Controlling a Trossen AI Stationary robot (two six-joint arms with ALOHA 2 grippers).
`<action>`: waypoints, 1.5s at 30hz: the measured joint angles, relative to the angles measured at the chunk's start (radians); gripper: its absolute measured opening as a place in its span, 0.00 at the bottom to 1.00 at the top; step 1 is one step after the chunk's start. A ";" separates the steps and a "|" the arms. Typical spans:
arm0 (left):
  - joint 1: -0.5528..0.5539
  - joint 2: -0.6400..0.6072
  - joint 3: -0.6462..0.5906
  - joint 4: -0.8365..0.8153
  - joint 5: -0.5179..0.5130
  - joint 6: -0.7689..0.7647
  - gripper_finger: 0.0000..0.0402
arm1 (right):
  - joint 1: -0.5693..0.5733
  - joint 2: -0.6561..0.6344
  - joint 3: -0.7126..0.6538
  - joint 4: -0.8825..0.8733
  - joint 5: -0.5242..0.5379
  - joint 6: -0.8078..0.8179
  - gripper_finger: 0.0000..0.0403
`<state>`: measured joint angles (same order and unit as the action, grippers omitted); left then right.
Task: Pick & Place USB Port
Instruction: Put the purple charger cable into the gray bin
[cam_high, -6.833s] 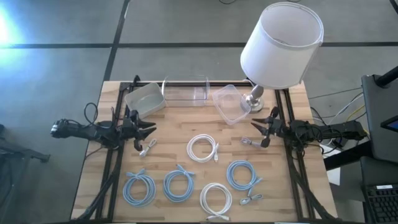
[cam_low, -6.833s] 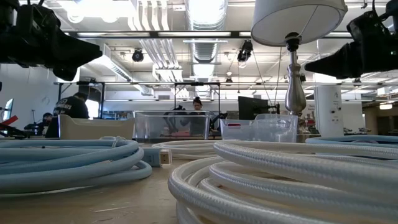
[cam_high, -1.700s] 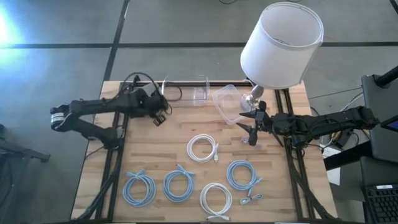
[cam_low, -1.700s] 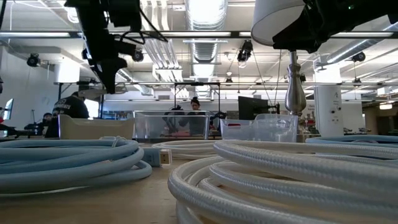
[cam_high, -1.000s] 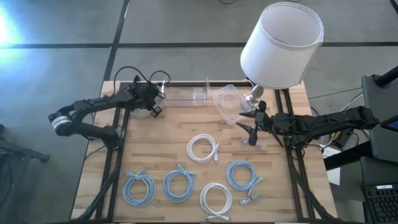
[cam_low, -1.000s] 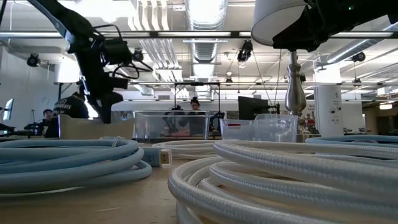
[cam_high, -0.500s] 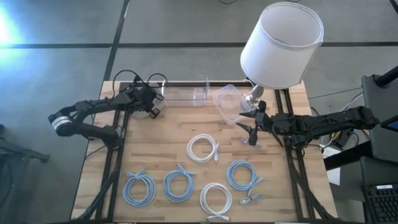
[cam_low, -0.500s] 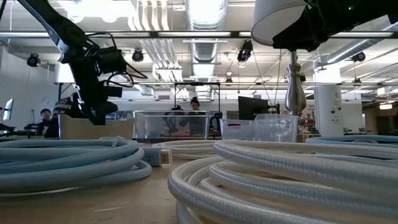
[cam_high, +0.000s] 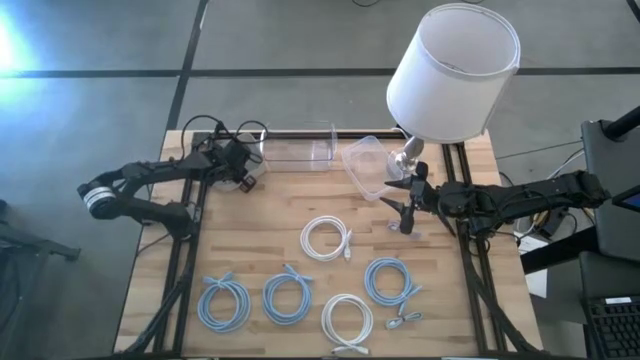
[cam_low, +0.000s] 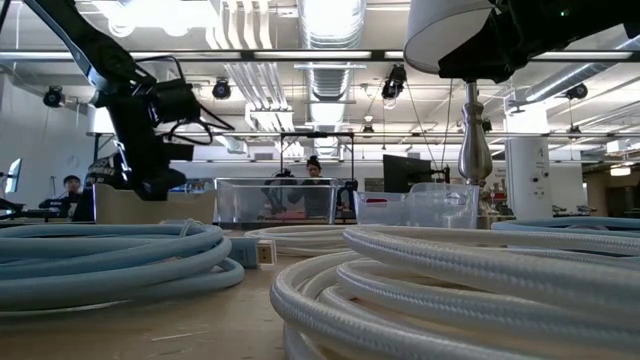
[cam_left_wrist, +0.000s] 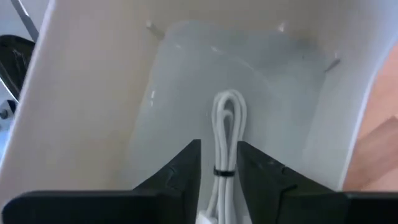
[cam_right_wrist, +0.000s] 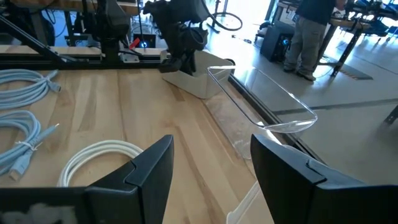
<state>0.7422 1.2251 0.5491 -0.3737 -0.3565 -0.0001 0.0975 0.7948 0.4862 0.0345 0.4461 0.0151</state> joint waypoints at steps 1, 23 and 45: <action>0.000 0.000 0.000 0.005 -0.001 0.000 0.28 | 0.000 0.000 0.000 0.000 0.000 0.000 0.52; -0.065 -0.178 0.261 -0.172 0.206 -0.055 0.30 | 0.000 0.012 0.000 -0.001 -0.001 0.034 0.52; -0.453 -0.293 0.042 0.361 0.522 -0.148 0.28 | 0.000 0.097 0.000 0.009 0.000 0.039 0.52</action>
<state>0.2889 0.9321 0.5915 -0.0123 0.1658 -0.1483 0.0978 0.8921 0.4862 0.0437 0.4458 0.0542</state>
